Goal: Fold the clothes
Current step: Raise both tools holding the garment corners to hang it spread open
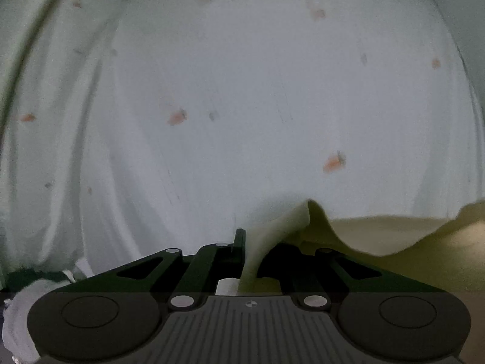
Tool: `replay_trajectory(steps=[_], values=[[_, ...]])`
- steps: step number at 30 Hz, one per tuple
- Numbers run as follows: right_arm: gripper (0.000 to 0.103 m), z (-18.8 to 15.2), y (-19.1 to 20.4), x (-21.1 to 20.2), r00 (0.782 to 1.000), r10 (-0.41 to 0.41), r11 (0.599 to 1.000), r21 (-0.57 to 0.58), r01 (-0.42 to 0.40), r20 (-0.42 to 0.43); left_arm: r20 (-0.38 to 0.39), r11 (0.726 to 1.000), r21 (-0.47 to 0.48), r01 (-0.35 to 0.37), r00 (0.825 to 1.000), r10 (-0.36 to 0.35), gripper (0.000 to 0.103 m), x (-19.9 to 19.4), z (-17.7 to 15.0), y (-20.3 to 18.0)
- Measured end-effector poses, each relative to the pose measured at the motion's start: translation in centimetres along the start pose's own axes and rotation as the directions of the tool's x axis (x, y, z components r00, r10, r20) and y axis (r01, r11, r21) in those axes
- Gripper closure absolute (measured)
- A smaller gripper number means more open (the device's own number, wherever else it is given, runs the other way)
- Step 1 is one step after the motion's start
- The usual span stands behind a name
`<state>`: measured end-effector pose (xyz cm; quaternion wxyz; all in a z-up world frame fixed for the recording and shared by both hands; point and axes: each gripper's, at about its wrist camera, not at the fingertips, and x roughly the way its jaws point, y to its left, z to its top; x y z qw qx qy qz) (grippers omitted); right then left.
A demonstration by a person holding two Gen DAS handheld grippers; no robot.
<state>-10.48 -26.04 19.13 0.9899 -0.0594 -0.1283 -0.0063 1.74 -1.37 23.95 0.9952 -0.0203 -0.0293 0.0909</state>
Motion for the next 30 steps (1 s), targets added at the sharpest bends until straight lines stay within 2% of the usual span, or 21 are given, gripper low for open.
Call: replay_trajectory(steps=[3,6,10,12,16,18,22,30], values=[[0.094,1.3,-0.1,-1.7,0.999,0.030,1.000,0.004,-0.030,0.037,0.067,1.000,-0.019,-0.007,0.998,0.008,0.098,-2.3,2.5,0.4],[0.094,2.4,-1.1,-2.7,0.996,0.068,0.996,0.046,-0.071,0.050,0.090,0.999,-0.048,-0.015,0.996,0.020,0.098,-3.9,3.9,1.0],[0.094,3.5,-2.0,-4.8,0.990,0.128,0.985,0.109,-0.135,0.066,0.134,0.998,-0.046,-0.052,0.989,0.058,0.098,-6.5,4.7,1.8],[0.094,3.6,-2.1,-5.2,0.989,0.132,0.985,0.105,-0.139,0.066,0.146,0.997,-0.028,-0.074,0.986,0.077,0.098,-7.6,4.5,1.5],[0.094,3.3,-2.4,-4.9,0.988,0.150,0.978,0.143,-0.154,0.043,0.106,0.996,-0.033,-0.085,0.990,0.088,0.098,-7.7,3.6,1.4],[0.094,4.0,-2.0,-5.5,0.987,0.158,0.975,0.151,-0.163,0.042,0.107,0.995,-0.017,-0.102,0.989,0.103,0.098,-8.0,3.5,1.3],[0.094,3.4,-2.0,-6.0,0.984,0.175,0.970,0.165,-0.178,0.038,0.103,0.991,0.020,-0.136,0.986,0.133,0.098,-8.7,2.7,1.3],[0.094,2.4,-2.9,-7.0,0.988,0.155,0.966,0.210,-0.153,0.007,0.044,0.992,0.028,-0.125,0.991,0.124,0.098,-8.8,1.2,0.8]])
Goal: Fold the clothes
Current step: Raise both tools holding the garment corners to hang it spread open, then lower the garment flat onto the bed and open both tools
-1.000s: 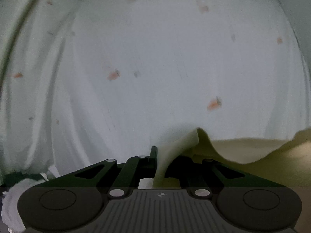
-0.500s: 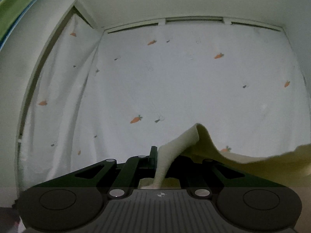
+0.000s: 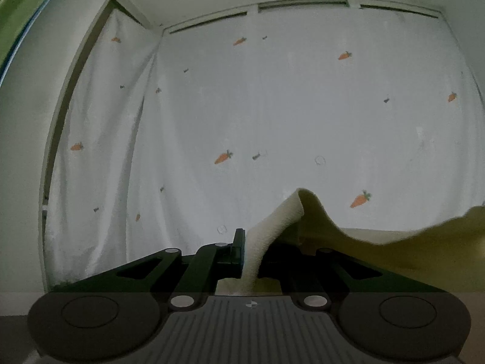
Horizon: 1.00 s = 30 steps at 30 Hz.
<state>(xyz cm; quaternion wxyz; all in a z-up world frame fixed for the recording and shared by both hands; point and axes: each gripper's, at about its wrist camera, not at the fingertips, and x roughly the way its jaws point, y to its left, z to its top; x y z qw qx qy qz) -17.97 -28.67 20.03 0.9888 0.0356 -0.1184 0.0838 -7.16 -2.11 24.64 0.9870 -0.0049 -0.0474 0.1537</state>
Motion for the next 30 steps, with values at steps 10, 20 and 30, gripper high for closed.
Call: replay_trajectory(steps=[10,20,30], values=[[0.094,1.4,-0.9,-2.0,1.000,0.023,1.000,-0.017,-0.022,0.020,0.049,0.999,-0.042,0.020,0.999,-0.018,0.098,-3.4,2.0,1.1],[0.094,1.5,-1.5,0.1,0.997,0.082,0.996,0.030,-0.082,0.005,0.118,0.999,-0.038,-0.039,0.992,0.043,0.096,-5.0,3.9,1.7],[0.093,-10.2,-3.1,9.1,0.937,0.093,0.988,0.146,-0.046,-0.338,-0.331,0.996,0.073,-0.050,0.941,0.072,0.096,5.6,-10.6,1.8]])
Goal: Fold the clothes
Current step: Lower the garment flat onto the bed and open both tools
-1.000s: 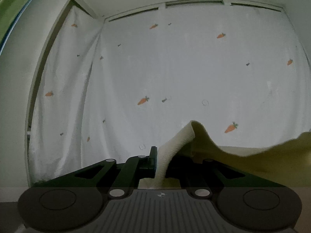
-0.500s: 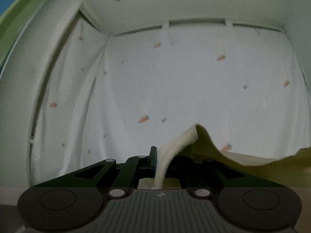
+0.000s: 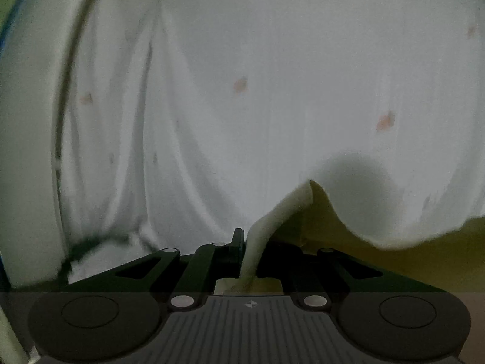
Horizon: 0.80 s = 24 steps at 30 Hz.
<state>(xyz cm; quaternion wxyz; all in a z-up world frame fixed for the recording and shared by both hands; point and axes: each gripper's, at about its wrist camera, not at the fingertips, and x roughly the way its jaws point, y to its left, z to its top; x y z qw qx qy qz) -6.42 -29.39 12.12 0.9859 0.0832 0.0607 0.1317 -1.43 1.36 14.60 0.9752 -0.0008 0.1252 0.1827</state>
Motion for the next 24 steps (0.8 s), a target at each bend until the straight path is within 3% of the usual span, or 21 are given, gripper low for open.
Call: replay_trajectory(steps=[4,6,11,14,15,17,18,19,20,21,22,23,24], values=[[0.094,-5.0,-2.0,7.3,0.986,-0.041,0.998,0.040,0.049,-0.164,-0.166,0.995,0.102,-0.009,0.986,0.026,0.096,8.2,-5.5,-1.5],[0.094,-6.9,-2.5,10.6,0.970,-0.062,0.997,0.033,0.072,-0.235,-0.275,0.990,0.142,-0.012,0.960,0.051,0.096,13.0,-8.5,-2.4],[0.094,-10.3,-4.0,17.8,0.925,-0.140,0.988,0.012,0.155,-0.354,-0.349,0.977,0.213,0.003,0.934,0.074,0.096,18.6,-11.7,-4.1],[0.094,-10.8,-5.1,22.2,0.903,-0.181,0.981,-0.001,0.196,-0.389,-0.407,0.984,0.176,0.038,0.913,0.037,0.091,22.5,-12.1,-4.6],[0.093,-11.2,-5.4,23.2,0.898,-0.185,0.979,0.001,0.203,-0.399,-0.450,0.986,0.154,0.063,0.893,0.013,0.090,24.3,-12.5,-4.9],[0.084,-11.8,-6.5,27.0,0.868,-0.186,0.977,0.004,0.212,-0.461,-0.525,0.989,0.110,0.103,0.850,-0.030,0.077,27.2,-13.2,-5.1],[0.064,-12.3,-6.9,28.1,0.848,-0.176,0.978,0.008,0.207,-0.500,-0.608,0.990,0.043,0.134,0.790,-0.081,0.075,29.5,-13.7,-4.9],[0.042,-13.0,-7.7,30.4,0.801,-0.146,0.981,0.020,0.194,-0.580,-0.677,0.986,-0.048,0.160,0.720,-0.150,0.073,31.3,-14.2,-4.3],[0.042,-13.7,-8.2,31.6,0.762,-0.129,0.982,0.026,0.189,-0.634,-0.699,0.981,-0.098,0.167,0.690,-0.188,0.073,31.9,-14.3,-3.9],[0.043,-13.8,-8.3,32.3,0.748,-0.122,0.982,0.027,0.184,-0.652,-0.689,0.978,-0.121,0.170,0.695,-0.206,0.072,31.8,-14.0,-3.2],[0.043,-14.2,-8.5,32.3,0.735,-0.107,0.986,0.026,0.168,-0.670,-0.676,0.975,-0.143,0.173,0.702,-0.224,0.065,31.8,-13.7,-2.5],[0.042,-14.1,-8.6,31.7,0.733,-0.091,0.989,0.027,0.147,-0.674,-0.662,0.973,-0.152,0.175,0.713,-0.231,0.052,31.1,-13.5,-2.0],[0.040,-14.0,-8.7,31.0,0.741,-0.085,0.989,0.036,0.145,-0.667,-0.647,0.971,-0.160,0.177,0.724,-0.238,0.047,30.5,-13.3,-1.5]])
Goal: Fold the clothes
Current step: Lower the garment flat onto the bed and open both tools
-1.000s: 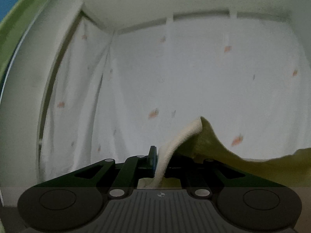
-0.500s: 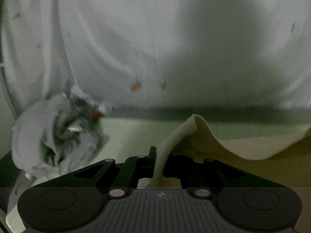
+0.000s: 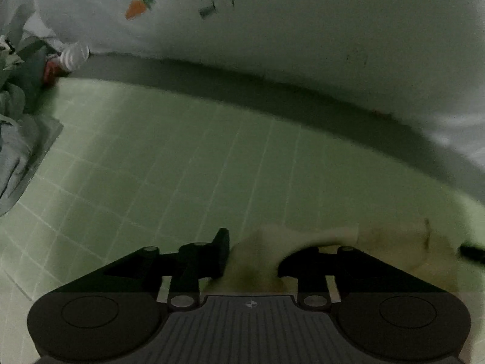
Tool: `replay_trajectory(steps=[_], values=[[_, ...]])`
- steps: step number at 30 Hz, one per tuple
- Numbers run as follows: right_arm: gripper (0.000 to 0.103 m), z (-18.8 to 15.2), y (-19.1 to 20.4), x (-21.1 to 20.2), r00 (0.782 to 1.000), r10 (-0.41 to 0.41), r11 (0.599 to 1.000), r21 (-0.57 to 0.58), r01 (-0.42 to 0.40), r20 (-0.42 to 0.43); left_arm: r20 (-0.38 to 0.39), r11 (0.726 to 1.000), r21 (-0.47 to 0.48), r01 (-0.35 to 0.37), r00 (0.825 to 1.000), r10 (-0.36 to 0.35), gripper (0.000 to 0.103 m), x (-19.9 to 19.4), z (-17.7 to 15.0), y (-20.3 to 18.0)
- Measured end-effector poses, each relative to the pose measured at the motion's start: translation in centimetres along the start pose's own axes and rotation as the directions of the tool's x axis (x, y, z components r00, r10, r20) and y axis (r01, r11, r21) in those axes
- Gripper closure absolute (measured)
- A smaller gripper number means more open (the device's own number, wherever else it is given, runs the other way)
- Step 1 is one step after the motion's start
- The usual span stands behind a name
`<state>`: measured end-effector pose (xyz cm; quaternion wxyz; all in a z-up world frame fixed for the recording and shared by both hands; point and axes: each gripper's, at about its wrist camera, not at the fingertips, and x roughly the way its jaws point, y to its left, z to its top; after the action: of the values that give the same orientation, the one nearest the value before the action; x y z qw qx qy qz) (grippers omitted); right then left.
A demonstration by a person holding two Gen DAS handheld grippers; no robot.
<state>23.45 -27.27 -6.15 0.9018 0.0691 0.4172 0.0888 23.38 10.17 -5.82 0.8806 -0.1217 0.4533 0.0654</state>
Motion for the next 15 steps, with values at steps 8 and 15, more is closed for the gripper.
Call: replay_trajectory(steps=[8,15], values=[[0.023,-12.0,-8.0,-13.6,0.990,-0.105,0.956,0.284,0.075,0.095,-0.004,0.997,0.071,-0.008,1.000,0.009,0.043,-4.5,-8.3,1.8],[0.023,-24.7,-10.4,-20.3,0.968,-0.238,0.896,0.367,0.248,-0.074,0.006,0.991,0.137,-0.002,1.000,0.001,0.041,-8.3,-12.8,0.5]])
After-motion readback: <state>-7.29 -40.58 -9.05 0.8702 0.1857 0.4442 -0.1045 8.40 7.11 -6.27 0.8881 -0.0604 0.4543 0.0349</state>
